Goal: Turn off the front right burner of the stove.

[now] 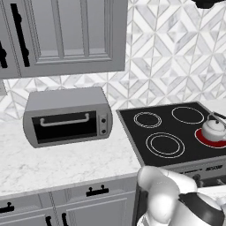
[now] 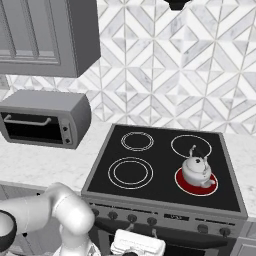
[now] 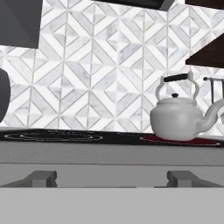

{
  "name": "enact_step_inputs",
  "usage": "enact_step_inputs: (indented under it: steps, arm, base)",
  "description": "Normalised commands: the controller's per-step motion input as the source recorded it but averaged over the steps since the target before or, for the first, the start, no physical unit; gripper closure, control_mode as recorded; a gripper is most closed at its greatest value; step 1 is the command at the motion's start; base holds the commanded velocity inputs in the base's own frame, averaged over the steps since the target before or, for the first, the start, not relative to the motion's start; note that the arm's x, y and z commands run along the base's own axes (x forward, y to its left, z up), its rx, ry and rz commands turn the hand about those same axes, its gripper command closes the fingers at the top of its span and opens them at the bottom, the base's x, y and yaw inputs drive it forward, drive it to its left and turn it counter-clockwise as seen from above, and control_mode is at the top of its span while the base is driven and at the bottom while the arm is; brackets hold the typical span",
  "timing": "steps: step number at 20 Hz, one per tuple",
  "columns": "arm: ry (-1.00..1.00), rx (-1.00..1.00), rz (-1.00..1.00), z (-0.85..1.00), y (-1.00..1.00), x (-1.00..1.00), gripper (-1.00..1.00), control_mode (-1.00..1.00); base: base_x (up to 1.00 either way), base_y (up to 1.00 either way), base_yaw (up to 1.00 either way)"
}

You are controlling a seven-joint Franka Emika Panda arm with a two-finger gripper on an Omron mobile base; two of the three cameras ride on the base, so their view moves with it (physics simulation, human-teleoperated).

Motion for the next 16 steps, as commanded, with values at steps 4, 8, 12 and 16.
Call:
enact_step_inputs:
  steps: [4, 8, 12, 16]
  arm:
    - [0.0, 0.0, 0.0, -0.24, -0.02, 0.18, -1.0, -1.0]
    - [0.0, 0.0, 0.0, -0.27, -0.06, 0.09, -1.0, -1.0]
    - [0.0, 0.0, 0.0, -0.26, -0.14, 0.04, -1.0, -1.0]
    - [0.0, 0.0, 0.0, -0.23, -0.18, 0.01, -1.0, -1.0]
  base:
    - [0.0, 0.0, 0.0]
    - [0.0, 0.0, 0.0]
    - [0.0, 0.0, 0.0]
    - [0.0, 0.0, 0.0]
